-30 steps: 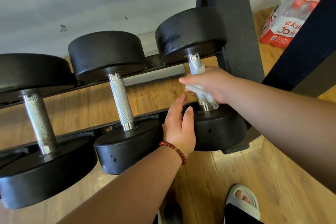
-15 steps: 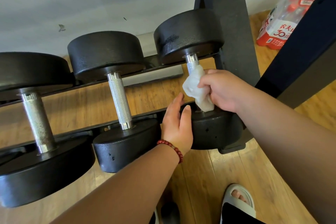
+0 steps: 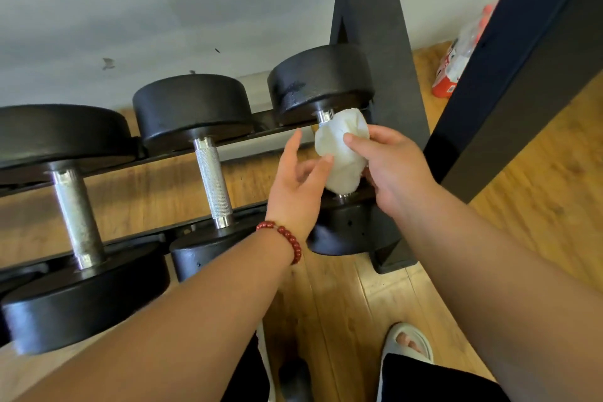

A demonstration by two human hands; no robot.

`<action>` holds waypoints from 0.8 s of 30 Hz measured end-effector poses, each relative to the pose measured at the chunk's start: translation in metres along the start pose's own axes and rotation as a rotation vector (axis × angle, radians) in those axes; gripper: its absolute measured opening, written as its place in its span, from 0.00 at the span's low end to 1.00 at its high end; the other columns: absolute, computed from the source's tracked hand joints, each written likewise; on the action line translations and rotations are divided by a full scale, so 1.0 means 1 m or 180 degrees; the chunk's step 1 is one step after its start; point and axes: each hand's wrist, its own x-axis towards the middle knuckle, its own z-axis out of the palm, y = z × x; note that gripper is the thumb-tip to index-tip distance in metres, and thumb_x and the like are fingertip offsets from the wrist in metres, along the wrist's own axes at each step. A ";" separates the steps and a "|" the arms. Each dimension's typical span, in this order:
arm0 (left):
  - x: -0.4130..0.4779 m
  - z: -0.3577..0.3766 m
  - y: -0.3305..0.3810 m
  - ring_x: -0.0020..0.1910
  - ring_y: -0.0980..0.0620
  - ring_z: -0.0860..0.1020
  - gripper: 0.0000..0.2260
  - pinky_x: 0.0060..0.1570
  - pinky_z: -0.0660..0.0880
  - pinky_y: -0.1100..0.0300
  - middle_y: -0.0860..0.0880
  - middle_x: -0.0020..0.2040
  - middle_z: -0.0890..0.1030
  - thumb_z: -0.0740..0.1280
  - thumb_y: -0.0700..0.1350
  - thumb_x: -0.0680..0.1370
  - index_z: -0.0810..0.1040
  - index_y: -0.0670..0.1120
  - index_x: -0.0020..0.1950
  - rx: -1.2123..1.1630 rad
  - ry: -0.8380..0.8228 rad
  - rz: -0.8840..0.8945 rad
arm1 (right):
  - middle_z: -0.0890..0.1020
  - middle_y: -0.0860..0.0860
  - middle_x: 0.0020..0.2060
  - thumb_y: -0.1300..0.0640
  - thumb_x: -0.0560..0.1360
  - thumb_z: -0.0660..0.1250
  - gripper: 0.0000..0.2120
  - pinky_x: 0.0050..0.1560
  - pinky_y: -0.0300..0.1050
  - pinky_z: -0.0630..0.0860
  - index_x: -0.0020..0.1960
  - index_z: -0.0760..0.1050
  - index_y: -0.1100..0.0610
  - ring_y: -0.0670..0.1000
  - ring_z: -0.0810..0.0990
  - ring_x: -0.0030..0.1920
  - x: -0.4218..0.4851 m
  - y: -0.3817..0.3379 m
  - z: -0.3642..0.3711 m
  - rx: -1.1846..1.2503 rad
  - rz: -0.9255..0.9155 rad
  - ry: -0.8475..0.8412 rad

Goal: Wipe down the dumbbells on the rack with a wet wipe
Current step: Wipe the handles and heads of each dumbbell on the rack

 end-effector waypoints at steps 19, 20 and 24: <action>-0.006 -0.029 0.020 0.46 0.59 0.80 0.03 0.42 0.76 0.69 0.55 0.46 0.82 0.71 0.46 0.76 0.81 0.55 0.46 0.0745 -0.0307 0.0301 | 0.81 0.42 0.52 0.53 0.75 0.71 0.14 0.53 0.41 0.77 0.60 0.80 0.48 0.44 0.79 0.51 -0.031 -0.010 -0.032 -0.1935 -0.0857 -0.0794; -0.004 -0.030 0.021 0.48 0.58 0.80 0.03 0.45 0.75 0.68 0.56 0.48 0.81 0.71 0.46 0.76 0.81 0.55 0.44 0.0772 -0.0318 0.0299 | 0.81 0.43 0.51 0.53 0.75 0.71 0.12 0.51 0.39 0.76 0.58 0.80 0.48 0.43 0.79 0.50 -0.030 -0.010 -0.032 -0.1941 -0.0859 -0.0800; 0.005 -0.030 0.019 0.59 0.61 0.75 0.04 0.57 0.72 0.63 0.60 0.63 0.74 0.71 0.44 0.76 0.80 0.53 0.43 0.0451 -0.0433 0.0233 | 0.78 0.42 0.54 0.53 0.75 0.71 0.08 0.48 0.31 0.69 0.54 0.81 0.49 0.42 0.76 0.53 -0.026 -0.008 -0.032 -0.1849 -0.0965 -0.0801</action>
